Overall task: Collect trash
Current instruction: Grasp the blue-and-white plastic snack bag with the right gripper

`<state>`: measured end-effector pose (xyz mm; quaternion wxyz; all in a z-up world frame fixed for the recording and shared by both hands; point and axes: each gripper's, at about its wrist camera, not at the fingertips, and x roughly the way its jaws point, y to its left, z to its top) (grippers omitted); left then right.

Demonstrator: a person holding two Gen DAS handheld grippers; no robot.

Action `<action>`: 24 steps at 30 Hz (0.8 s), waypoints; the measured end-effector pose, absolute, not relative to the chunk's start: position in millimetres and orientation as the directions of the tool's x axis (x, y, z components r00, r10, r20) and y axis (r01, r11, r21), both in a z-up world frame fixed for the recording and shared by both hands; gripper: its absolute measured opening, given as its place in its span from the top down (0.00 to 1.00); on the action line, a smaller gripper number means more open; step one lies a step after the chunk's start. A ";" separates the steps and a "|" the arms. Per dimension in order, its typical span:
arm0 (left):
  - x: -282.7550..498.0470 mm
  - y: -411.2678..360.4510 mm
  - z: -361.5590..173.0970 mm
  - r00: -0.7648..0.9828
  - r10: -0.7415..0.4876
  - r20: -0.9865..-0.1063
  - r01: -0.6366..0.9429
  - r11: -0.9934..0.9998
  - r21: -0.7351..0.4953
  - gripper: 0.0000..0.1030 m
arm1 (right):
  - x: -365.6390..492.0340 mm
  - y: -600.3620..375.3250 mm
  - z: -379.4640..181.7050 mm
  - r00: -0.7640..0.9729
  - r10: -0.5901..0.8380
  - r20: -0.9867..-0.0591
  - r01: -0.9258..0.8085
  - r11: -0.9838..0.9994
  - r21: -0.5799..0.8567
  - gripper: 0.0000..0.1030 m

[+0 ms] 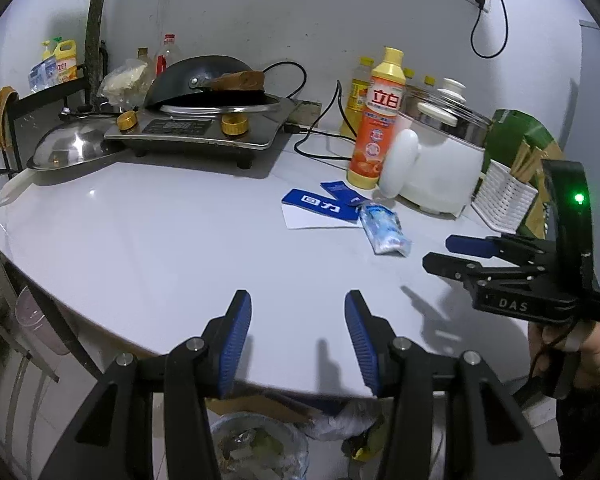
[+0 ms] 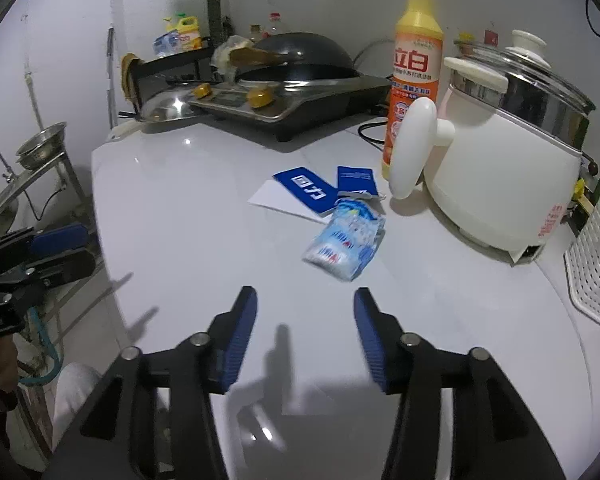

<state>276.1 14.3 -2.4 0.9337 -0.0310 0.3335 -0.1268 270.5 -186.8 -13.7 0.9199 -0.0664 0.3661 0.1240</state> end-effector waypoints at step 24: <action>337.4 31.5 -20.6 0.736 -0.287 -0.613 0.219 0.958 -0.185 0.53 | 381.7 -189.9 -47.9 0.612 0.113 -0.783 -0.193 0.981 -0.009 0.54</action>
